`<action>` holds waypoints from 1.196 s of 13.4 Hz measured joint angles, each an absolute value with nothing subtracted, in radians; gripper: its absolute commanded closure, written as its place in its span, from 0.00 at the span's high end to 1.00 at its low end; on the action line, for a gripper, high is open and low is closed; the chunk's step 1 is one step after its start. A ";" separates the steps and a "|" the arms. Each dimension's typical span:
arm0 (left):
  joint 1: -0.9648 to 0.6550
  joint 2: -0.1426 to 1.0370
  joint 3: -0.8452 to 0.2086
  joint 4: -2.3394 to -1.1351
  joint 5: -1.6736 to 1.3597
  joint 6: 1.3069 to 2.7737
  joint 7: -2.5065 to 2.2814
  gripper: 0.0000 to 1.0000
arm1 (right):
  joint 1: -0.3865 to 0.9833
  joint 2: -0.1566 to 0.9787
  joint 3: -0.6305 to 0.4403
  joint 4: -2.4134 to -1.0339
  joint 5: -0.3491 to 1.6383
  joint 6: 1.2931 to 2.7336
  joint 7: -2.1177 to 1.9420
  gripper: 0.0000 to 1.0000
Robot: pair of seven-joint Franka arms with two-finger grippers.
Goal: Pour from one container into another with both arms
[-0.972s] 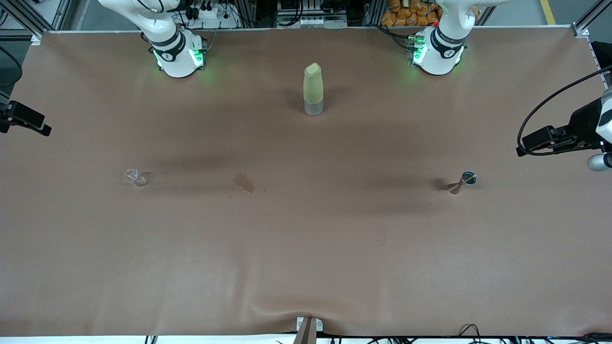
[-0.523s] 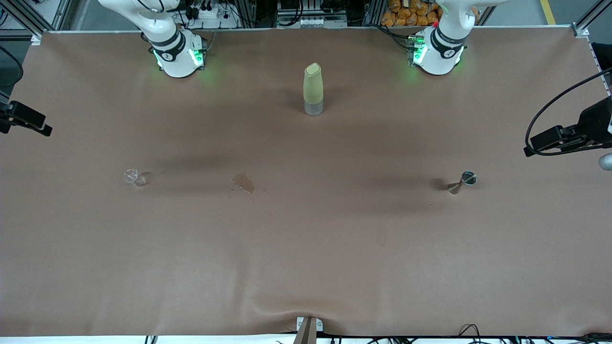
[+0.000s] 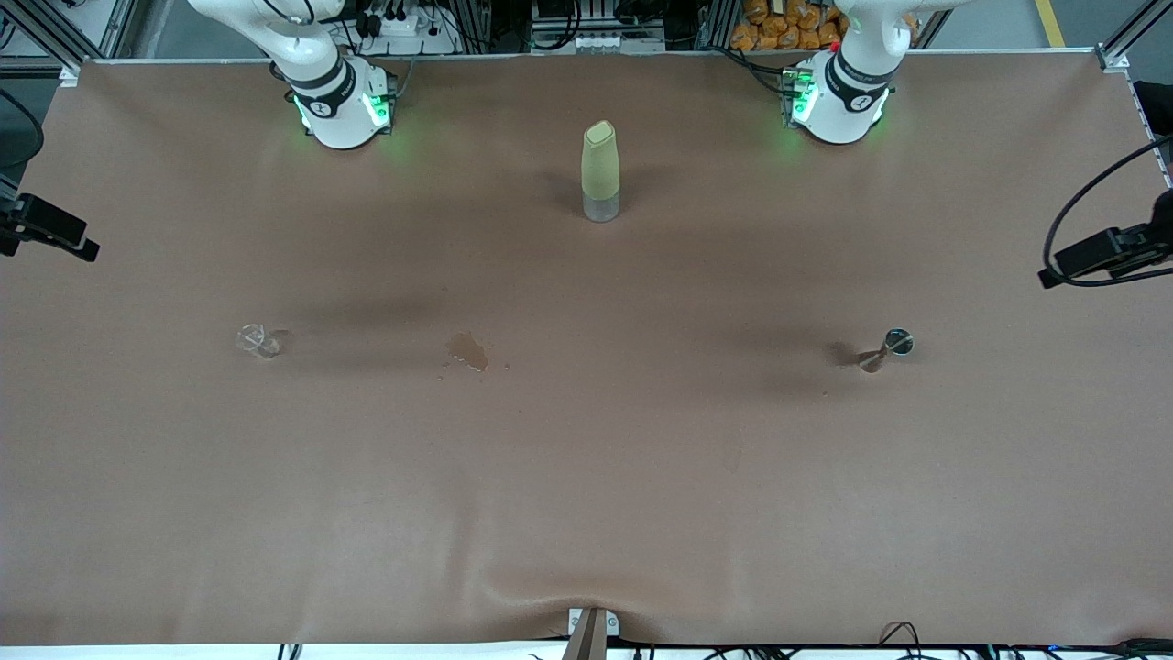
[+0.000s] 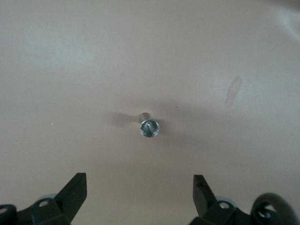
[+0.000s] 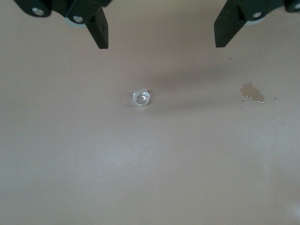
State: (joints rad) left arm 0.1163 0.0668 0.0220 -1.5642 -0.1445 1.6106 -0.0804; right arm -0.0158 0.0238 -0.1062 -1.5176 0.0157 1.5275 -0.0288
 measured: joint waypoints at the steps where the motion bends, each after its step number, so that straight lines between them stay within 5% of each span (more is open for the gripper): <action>1: 0.129 0.067 0.023 -1.564 -0.144 1.609 -0.080 1.00 | -0.016 0.024 -0.106 -1.518 0.016 1.525 -0.029 1.00; 16: 0.279 0.065 0.026 -1.567 -0.136 1.599 -0.076 1.00 | -0.019 0.017 -0.113 -1.426 0.016 1.468 -0.028 1.00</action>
